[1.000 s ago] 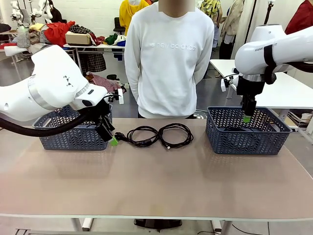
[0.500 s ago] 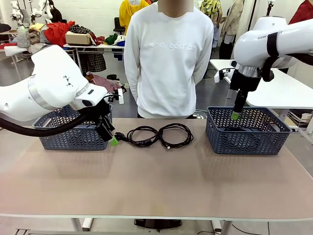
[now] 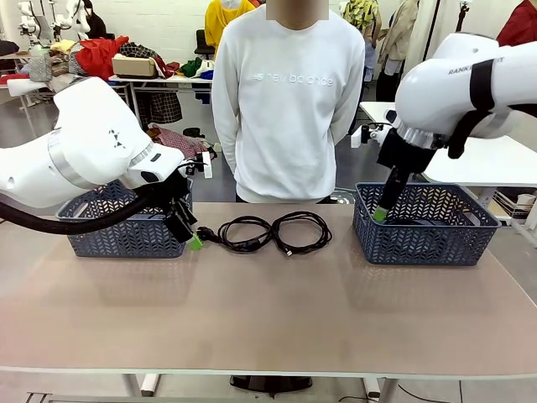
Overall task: Organize the cables according to human instructions.
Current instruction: Pick up a bundle of cables and place it in the basket indicated by the human.
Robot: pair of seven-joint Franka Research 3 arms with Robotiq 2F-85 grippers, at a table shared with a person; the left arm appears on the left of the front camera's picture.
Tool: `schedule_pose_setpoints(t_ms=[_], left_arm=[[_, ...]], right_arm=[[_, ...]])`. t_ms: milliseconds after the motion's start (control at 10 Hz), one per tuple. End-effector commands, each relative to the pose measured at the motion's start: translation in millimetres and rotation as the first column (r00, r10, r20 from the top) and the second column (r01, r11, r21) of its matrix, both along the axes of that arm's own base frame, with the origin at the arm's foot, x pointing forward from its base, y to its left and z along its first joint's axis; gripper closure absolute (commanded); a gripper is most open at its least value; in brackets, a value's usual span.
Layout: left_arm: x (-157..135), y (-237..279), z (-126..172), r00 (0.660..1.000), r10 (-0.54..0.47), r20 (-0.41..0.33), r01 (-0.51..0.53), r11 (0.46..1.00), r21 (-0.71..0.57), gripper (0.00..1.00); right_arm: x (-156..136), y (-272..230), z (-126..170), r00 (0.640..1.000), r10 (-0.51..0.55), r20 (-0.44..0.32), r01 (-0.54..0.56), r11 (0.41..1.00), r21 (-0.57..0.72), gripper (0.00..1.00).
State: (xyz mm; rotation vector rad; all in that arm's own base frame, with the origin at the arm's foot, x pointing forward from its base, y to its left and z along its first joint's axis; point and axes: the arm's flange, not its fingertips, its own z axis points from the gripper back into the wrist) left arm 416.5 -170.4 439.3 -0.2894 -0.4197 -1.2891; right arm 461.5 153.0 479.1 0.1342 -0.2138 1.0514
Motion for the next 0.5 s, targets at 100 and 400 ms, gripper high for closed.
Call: schedule_pose_setpoints(t_ms=[100, 400], left_arm=[[0.0, 2.2, 0.8, 1.0, 0.004, 0.002, -0.004, 1.0, 0.0, 0.0], [0.0, 2.2, 0.8, 1.0, 0.004, 0.002, -0.004, 1.0, 0.0, 0.0]], right_arm=[[-31.5, 10.7, -16.3, 0.997, -0.001, 0.08, -0.007, 0.996, 0.093, 0.0], [-41.3, 15.1, -28.0, 0.995, 0.021, 0.096, -0.035, 0.988, 0.149, 0.0]])
